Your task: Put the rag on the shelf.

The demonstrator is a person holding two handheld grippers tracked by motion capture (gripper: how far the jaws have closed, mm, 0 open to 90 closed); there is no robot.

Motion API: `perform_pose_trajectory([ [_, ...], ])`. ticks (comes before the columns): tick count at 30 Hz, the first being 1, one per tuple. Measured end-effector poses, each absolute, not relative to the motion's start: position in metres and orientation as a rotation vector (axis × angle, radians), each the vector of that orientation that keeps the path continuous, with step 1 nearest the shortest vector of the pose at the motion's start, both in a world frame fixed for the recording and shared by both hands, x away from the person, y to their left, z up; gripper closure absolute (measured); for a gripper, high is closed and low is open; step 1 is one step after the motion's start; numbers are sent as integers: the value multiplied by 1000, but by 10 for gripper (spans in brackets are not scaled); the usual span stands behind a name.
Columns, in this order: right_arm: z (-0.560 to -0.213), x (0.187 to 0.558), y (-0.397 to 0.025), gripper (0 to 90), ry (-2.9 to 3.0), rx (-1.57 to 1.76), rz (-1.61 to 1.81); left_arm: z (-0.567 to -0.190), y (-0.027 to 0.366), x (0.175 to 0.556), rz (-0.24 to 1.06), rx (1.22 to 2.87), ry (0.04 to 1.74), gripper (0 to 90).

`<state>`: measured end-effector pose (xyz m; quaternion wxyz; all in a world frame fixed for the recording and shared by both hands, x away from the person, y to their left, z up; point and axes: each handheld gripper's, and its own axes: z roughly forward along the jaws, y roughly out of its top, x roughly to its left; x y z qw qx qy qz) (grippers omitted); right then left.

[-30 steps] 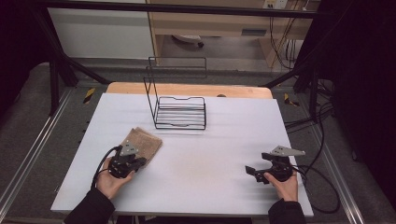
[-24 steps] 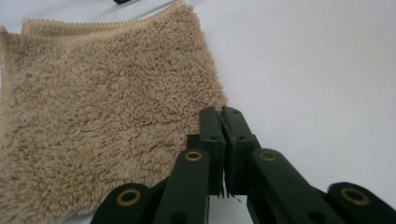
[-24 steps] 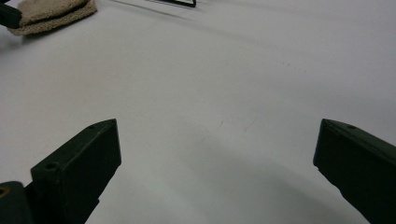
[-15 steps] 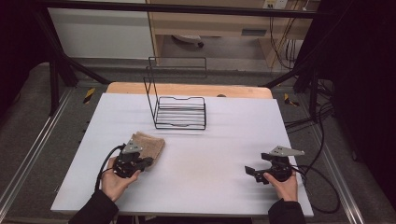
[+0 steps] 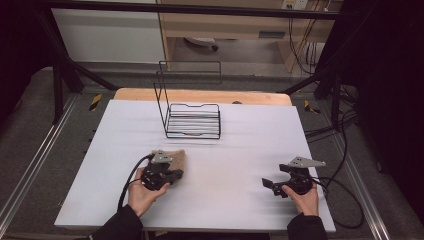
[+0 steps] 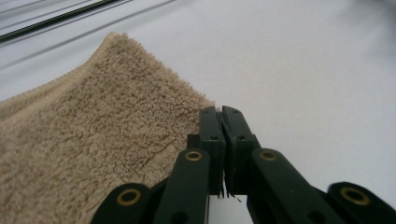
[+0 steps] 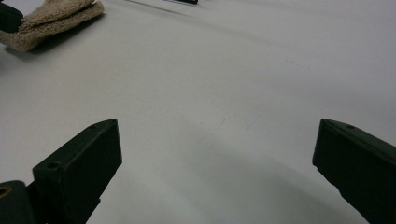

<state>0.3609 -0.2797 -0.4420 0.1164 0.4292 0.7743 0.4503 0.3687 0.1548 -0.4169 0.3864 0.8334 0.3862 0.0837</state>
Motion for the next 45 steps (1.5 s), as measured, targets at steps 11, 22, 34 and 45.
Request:
perform_pose_trajectory([
  [11,-442,361,-279,20,2267,1256,1316,-429,134,378,194,2150,958,860],
  [22,-439,360,-267,24,2267,1251,1295,-411,164,374,277,2109,883,434],
  [34,-433,358,-226,24,2252,1232,1314,-419,236,364,339,2089,971,189],
  [45,-431,360,-172,37,2296,1213,1275,-424,270,360,365,2030,1031,102],
])
